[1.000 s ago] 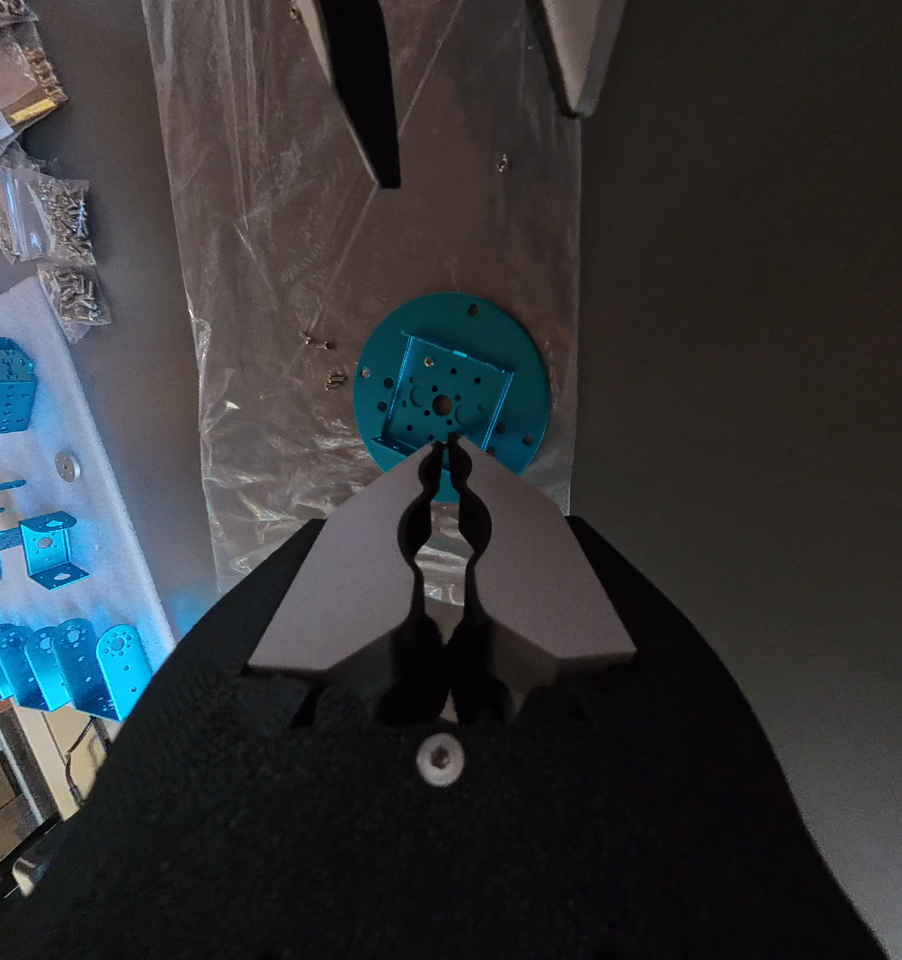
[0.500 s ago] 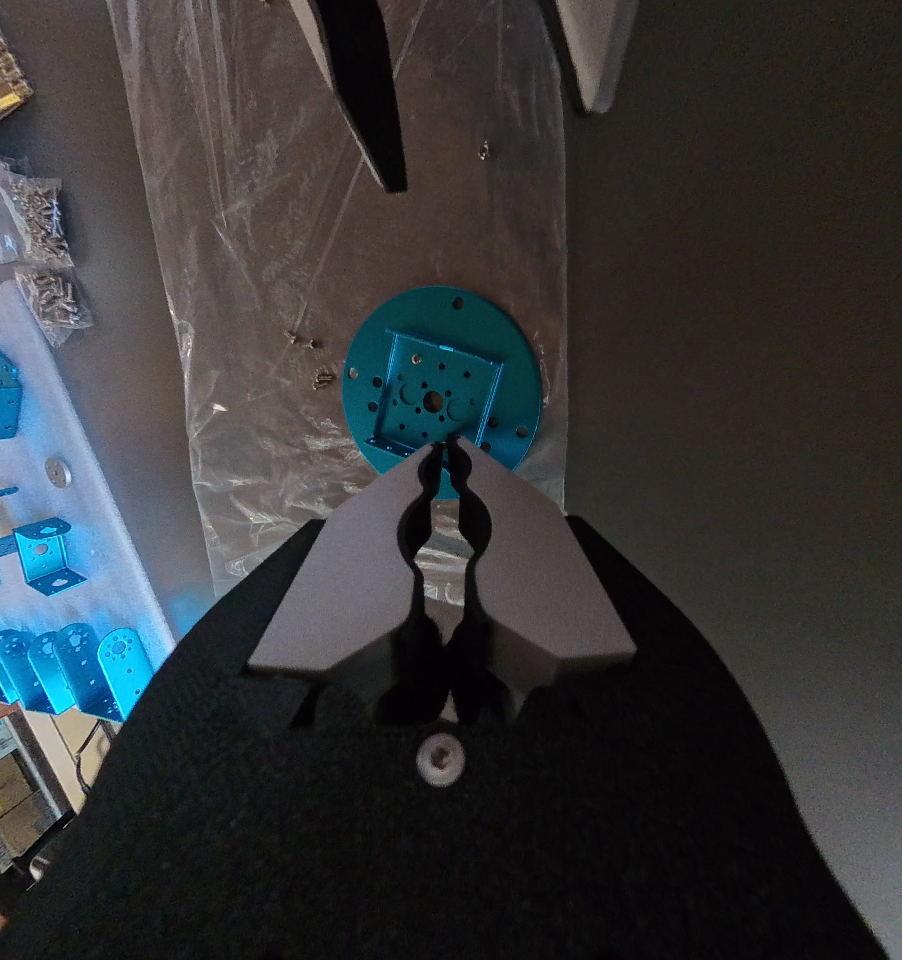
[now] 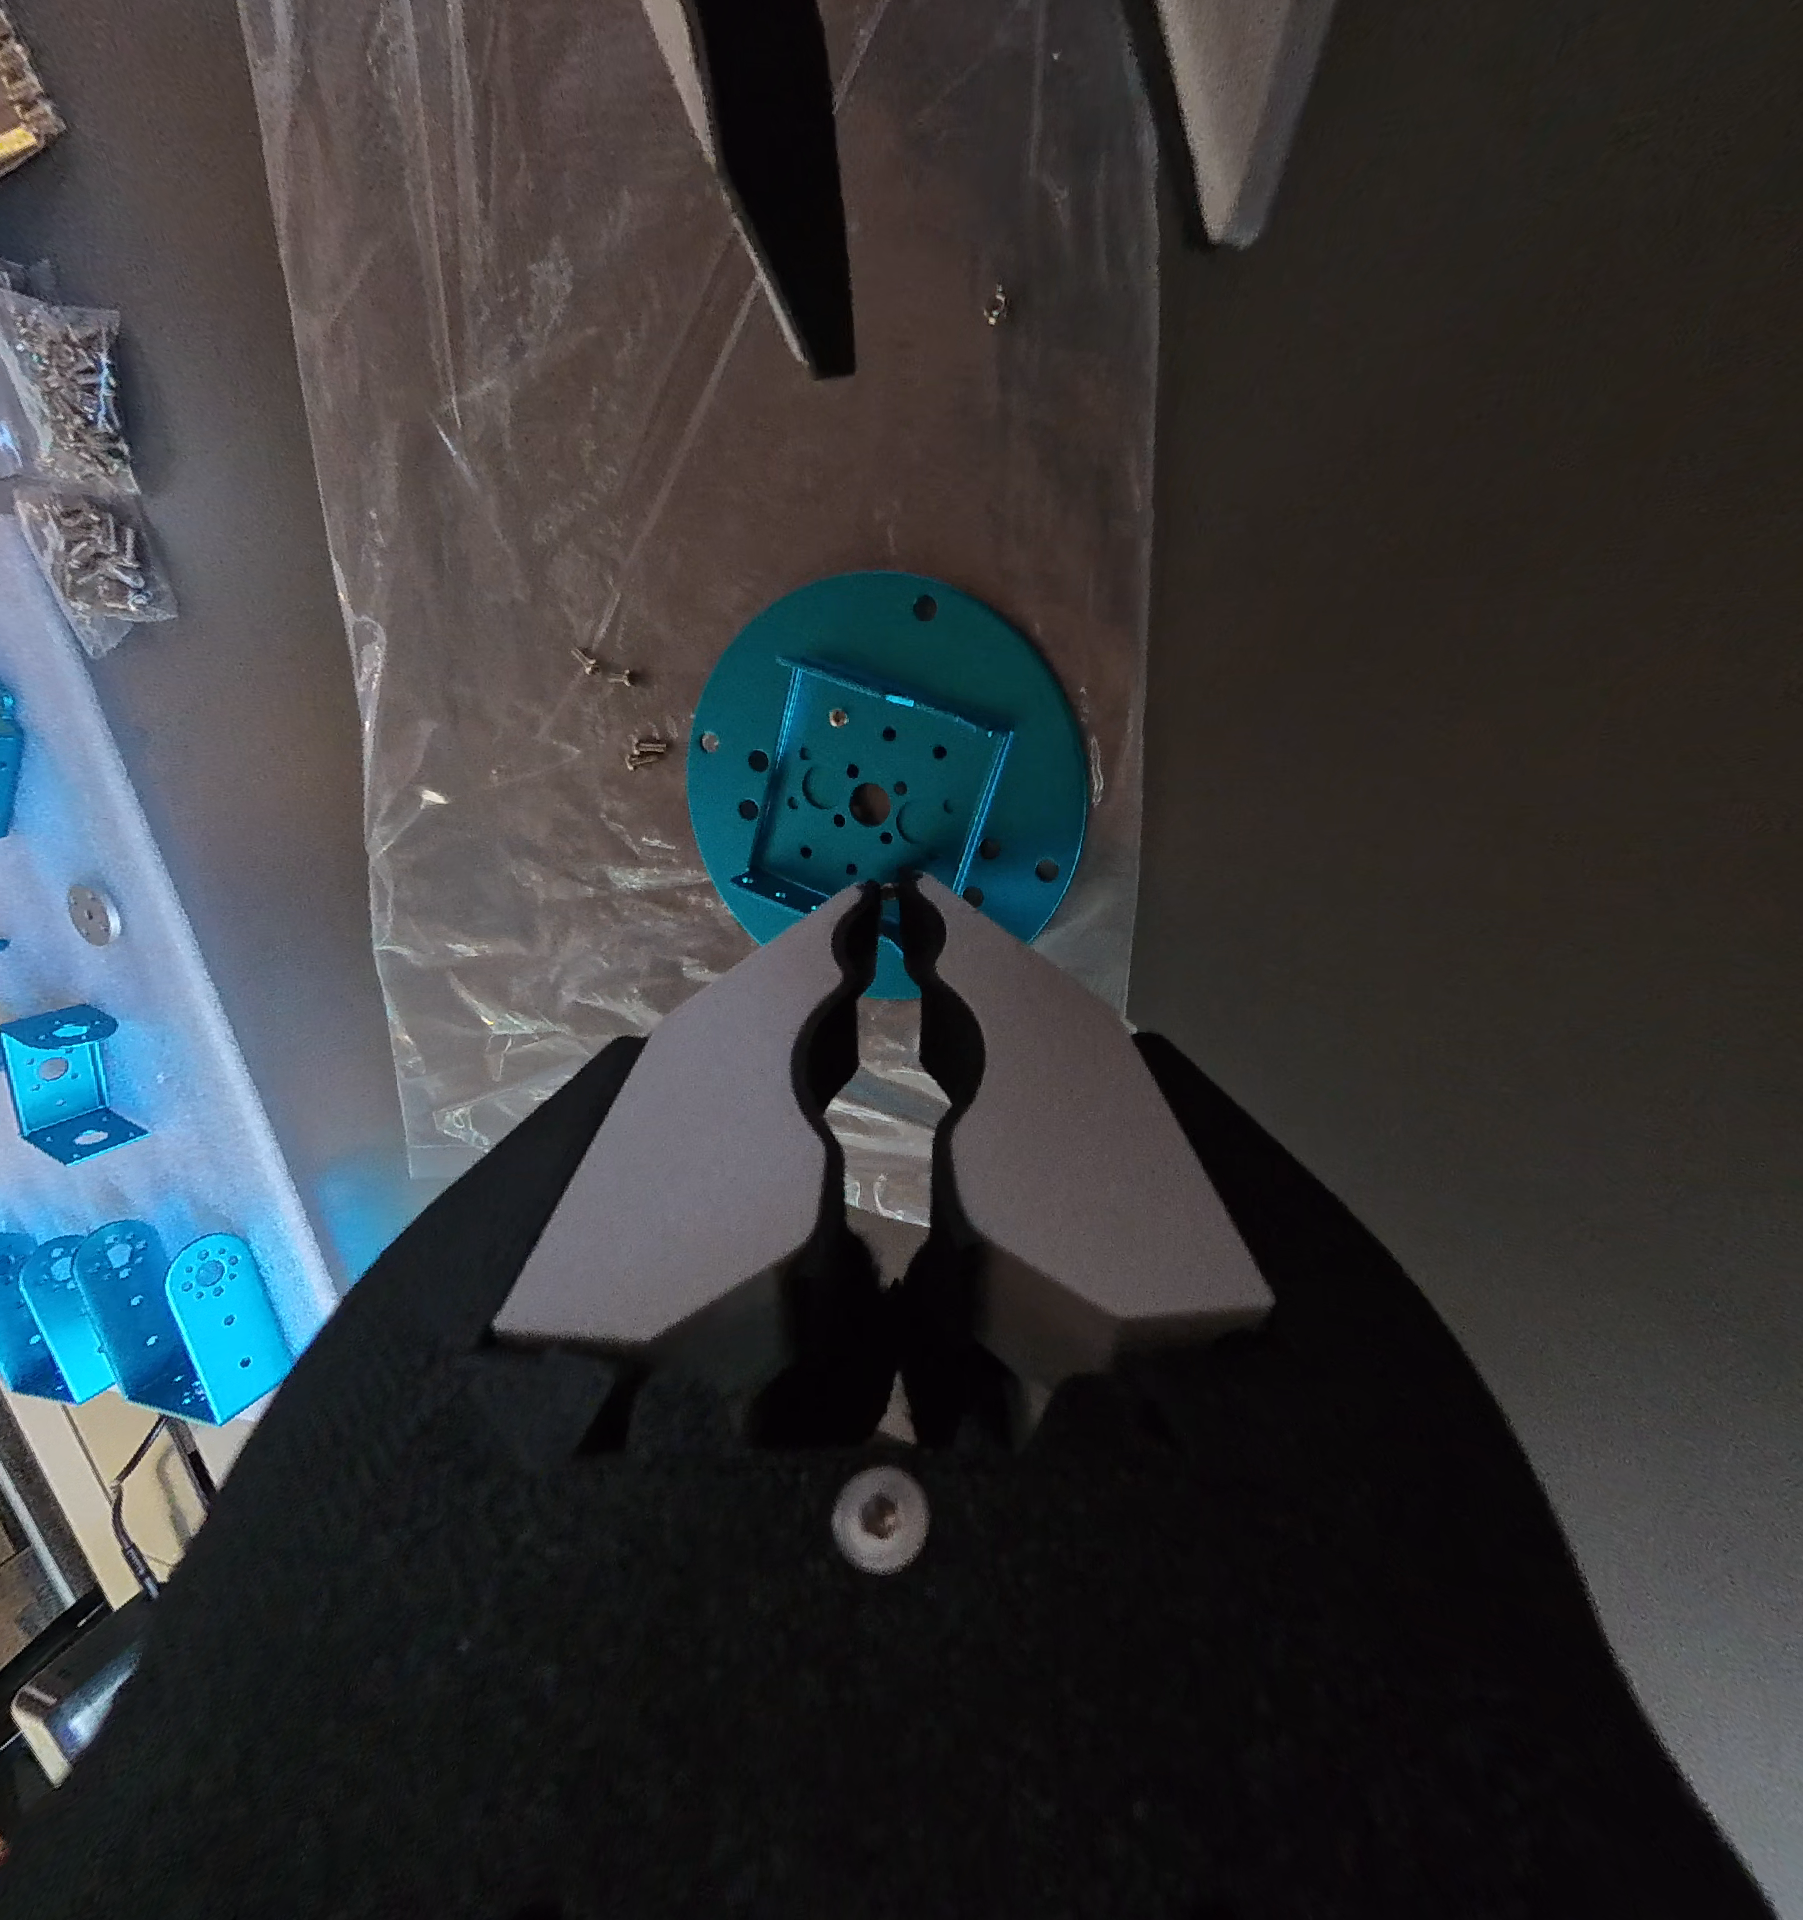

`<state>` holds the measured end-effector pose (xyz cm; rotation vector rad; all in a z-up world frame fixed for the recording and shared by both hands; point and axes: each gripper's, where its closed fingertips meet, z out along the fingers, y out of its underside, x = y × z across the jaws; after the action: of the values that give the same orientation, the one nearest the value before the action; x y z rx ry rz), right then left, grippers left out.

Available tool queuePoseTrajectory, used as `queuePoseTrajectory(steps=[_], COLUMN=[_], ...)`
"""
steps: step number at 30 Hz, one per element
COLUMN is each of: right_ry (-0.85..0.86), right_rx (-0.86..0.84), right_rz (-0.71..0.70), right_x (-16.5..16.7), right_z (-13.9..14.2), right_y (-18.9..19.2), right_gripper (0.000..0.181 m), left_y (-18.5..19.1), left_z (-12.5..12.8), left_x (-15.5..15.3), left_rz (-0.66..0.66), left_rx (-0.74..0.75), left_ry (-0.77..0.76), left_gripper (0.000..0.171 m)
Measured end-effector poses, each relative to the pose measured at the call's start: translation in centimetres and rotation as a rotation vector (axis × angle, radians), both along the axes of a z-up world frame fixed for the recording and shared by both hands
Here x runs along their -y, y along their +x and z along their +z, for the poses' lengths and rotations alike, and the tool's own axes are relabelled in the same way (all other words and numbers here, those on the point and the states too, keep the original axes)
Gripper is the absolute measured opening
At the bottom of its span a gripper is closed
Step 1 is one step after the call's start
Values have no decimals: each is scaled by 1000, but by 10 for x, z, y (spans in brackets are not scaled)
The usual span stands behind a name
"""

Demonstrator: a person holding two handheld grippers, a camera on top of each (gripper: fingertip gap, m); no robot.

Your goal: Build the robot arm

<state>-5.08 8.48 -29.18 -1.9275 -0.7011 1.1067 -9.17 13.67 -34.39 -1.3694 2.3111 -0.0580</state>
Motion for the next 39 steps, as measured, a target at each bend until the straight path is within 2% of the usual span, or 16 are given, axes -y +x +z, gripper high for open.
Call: queuePoseTrajectory(steps=[22, 27, 32, 35, 39], right_ry=[-14, -27, -164, -270, -390], right_rx=[8, 65, 184, 230, 189], right_rz=[11, -27, -55, 10, 143], right_x=[1, -8, -27, -39, -53], right_z=[-4, -12, -18, -21, -26], right_y=[-1, 8, 28, 27, 10], right_gripper=[44, 41, 35, 43, 46], left_y=[0, -5, -19, -26, -26], left_z=[9, 30, 39, 33, 24], left_x=[3, -3, -10, -1, 12], left_rz=[29, 171, 464, 511, 513], left_rx=[33, 159, 354, 450, 515], left_ry=[-16, -119, -311, -339, -316], left_gripper=[9, 12, 21, 20, 8])
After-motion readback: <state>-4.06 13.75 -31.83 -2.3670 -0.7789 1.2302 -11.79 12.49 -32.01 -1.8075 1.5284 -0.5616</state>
